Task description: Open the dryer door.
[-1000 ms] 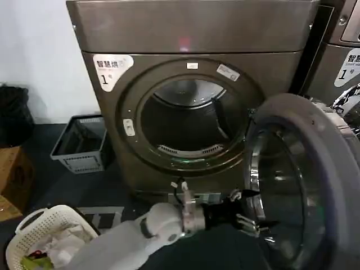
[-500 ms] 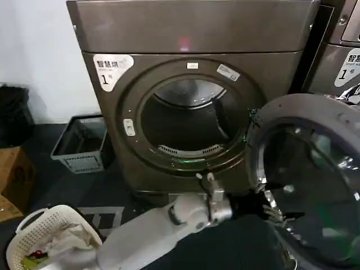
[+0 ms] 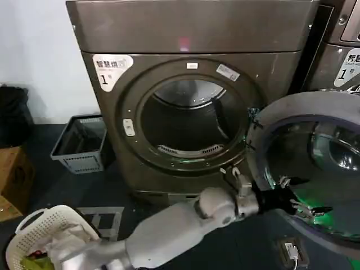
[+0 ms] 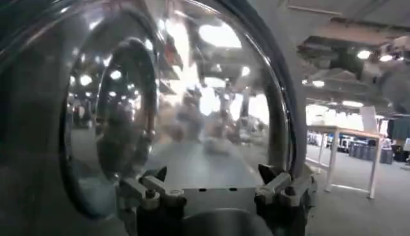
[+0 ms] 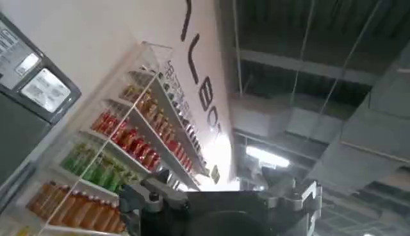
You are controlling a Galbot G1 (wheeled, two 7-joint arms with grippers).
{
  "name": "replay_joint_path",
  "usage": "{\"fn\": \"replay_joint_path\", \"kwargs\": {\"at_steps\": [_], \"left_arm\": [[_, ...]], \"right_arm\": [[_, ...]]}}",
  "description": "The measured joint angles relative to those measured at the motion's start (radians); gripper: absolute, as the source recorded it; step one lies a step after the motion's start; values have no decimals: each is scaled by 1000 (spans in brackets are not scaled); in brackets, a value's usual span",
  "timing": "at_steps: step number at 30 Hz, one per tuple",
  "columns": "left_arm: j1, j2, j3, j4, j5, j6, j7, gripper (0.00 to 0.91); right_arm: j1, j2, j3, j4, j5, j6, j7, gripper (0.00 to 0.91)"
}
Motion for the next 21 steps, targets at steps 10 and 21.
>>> {"fn": "replay_joint_path", "kwargs": {"at_steps": [10, 21], "left_arm": [[-12, -93, -10, 93, 31, -20, -18, 907], [-39, -107, -21, 163, 45, -34, -20, 907]], "right_arm": [[-20, -4, 33, 5, 1, 0, -6, 907], [-22, -6, 40, 8, 1, -5, -8, 907]]}}
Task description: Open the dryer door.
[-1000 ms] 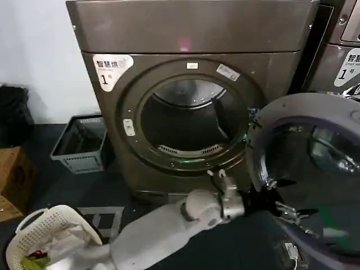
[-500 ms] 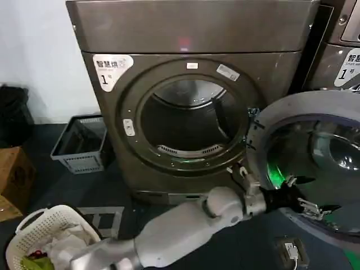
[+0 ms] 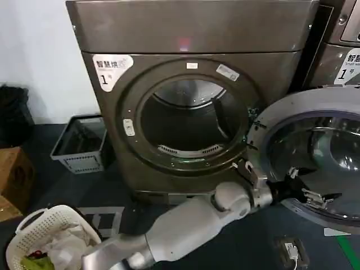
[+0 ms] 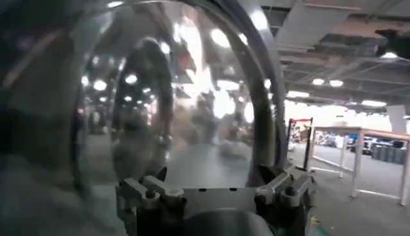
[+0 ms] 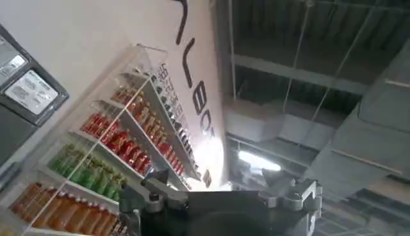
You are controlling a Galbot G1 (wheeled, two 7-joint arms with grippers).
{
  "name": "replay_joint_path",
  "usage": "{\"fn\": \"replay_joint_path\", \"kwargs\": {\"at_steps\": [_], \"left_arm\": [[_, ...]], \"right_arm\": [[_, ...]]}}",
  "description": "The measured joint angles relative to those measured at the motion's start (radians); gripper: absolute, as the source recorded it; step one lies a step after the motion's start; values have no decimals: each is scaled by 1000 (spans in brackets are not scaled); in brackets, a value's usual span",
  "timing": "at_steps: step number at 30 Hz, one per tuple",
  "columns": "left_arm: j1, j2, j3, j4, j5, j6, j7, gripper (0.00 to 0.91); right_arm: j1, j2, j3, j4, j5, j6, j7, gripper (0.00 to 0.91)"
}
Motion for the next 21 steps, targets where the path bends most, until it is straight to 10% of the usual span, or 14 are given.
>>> {"fn": "replay_joint_path", "kwargs": {"at_steps": [21], "left_arm": [[-32, 0, -34, 63, 1, -18, -5, 907]], "right_arm": [[-16, -12, 21, -13, 5, 5, -7, 907]]}}
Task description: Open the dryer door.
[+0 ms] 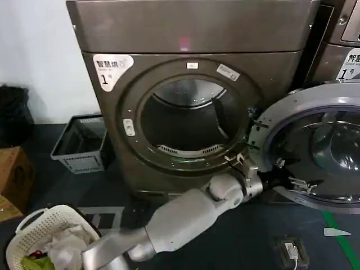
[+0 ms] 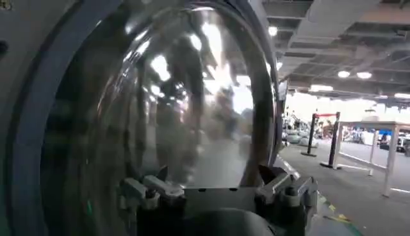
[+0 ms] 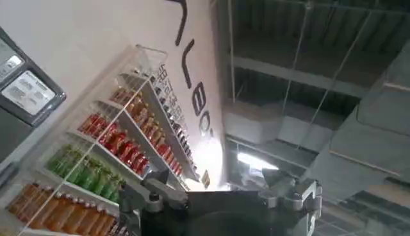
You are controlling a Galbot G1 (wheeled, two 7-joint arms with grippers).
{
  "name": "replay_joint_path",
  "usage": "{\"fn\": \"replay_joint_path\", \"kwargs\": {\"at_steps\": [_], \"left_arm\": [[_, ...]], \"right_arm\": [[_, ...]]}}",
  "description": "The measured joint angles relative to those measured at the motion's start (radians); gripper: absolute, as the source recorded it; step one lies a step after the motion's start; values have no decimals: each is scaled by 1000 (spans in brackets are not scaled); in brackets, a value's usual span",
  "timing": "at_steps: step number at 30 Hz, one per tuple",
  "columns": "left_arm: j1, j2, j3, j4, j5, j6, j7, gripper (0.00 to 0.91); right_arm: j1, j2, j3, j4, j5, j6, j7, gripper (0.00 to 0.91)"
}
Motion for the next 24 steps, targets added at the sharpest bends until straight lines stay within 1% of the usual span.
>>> {"fn": "replay_joint_path", "kwargs": {"at_steps": [9, 14, 20, 24], "left_arm": [[-1, 0, 3, -70, -31, 6, 3, 907], [3, 0, 9, -131, -59, 17, 2, 907], [-8, 107, 8, -216, -72, -7, 0, 907], [-14, 169, 8, -263, -66, -41, 0, 907]], "right_arm": [[3, -14, 0, -9, 1, 1, -4, 907], [8, -18, -5, -12, 1, 3, -7, 907], [16, -20, -11, -12, 1, 4, -11, 907], [20, -21, -15, -12, 1, 4, -14, 907]]}}
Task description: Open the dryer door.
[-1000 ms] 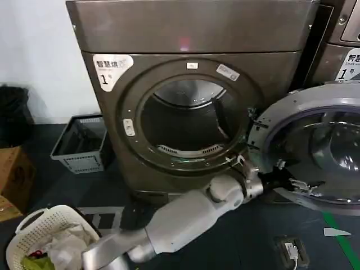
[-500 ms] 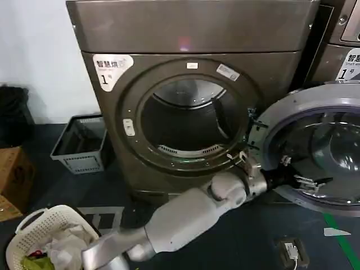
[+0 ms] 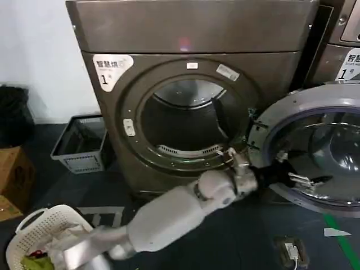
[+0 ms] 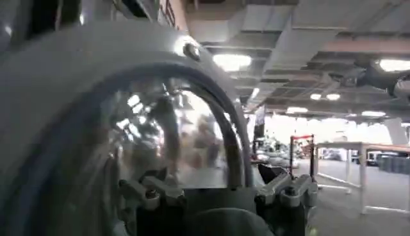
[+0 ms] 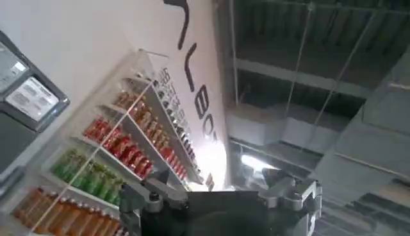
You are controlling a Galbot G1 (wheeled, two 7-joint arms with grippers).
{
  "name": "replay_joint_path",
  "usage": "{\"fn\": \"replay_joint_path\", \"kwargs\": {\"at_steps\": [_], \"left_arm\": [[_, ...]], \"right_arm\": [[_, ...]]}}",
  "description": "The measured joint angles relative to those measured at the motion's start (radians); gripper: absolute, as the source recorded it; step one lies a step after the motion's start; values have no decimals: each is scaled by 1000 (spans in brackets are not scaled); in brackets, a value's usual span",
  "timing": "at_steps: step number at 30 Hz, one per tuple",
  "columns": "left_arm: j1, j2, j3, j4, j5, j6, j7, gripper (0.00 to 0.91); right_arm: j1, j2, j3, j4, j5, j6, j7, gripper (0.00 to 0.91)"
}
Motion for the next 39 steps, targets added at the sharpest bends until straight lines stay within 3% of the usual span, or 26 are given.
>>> {"fn": "replay_joint_path", "kwargs": {"at_steps": [6, 13, 19, 29, 33, 39], "left_arm": [[3, 81, 7, -61, 7, -78, -32, 907], [9, 208, 10, -140, 18, -97, -64, 907], [30, 344, 16, -215, 76, -188, -71, 907], [49, 631, 18, -328, 71, -171, -73, 907], [68, 747, 13, -380, 110, -143, -115, 907], [123, 923, -19, -454, 158, -137, -105, 907]], "right_arm": [[10, -5, -6, 0, 0, 0, -5, 907], [33, -8, -27, 7, -2, 0, -18, 907], [59, -8, -47, 8, -8, 0, -29, 907], [77, 5, -45, 29, -7, -2, -45, 907], [80, 0, -37, 40, -5, -5, -46, 907], [76, 1, -24, 42, -4, -6, -49, 907]]}}
